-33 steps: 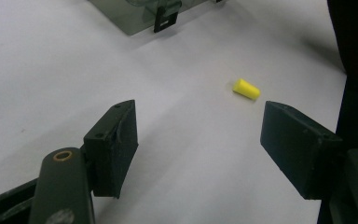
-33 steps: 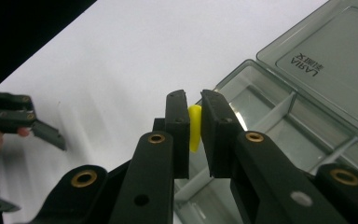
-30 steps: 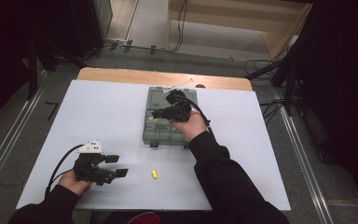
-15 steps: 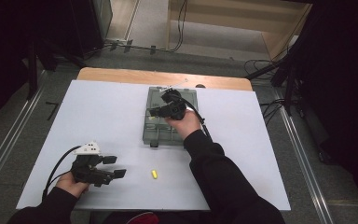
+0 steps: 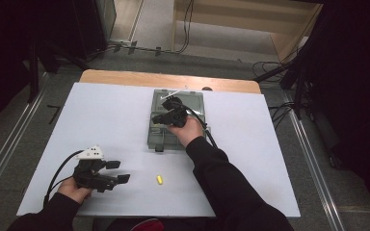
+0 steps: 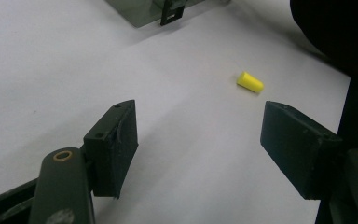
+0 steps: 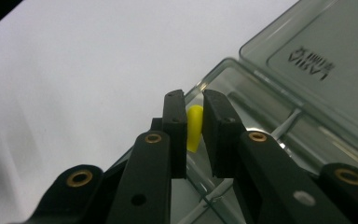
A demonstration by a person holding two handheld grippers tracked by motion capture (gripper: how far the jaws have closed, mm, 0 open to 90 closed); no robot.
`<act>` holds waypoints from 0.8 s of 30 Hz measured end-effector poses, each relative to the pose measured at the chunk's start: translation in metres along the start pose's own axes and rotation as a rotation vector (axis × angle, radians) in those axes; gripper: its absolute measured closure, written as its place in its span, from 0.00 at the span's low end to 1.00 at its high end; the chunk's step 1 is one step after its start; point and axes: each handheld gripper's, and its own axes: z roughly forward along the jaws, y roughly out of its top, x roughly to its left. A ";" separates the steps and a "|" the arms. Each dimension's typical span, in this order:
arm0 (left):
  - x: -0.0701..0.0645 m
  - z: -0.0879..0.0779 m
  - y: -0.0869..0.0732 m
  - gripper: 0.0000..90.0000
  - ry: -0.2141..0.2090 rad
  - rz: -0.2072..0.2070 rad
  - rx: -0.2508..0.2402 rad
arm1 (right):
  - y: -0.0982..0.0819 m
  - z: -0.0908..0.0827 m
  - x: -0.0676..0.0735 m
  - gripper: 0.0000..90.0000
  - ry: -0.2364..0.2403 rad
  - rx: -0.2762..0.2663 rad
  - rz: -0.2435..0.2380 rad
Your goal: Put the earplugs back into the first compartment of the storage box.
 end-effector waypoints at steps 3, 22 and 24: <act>0.000 0.000 0.000 0.31 0.001 -0.001 -0.001 | -0.001 0.002 0.000 0.85 -0.006 0.006 -0.002; 0.000 -0.002 0.000 0.30 -0.001 0.003 -0.011 | -0.002 -0.019 0.005 0.57 0.017 -0.069 -0.059; 0.000 -0.003 0.000 0.30 0.000 0.000 -0.012 | -0.003 -0.023 0.005 0.50 0.032 -0.092 -0.076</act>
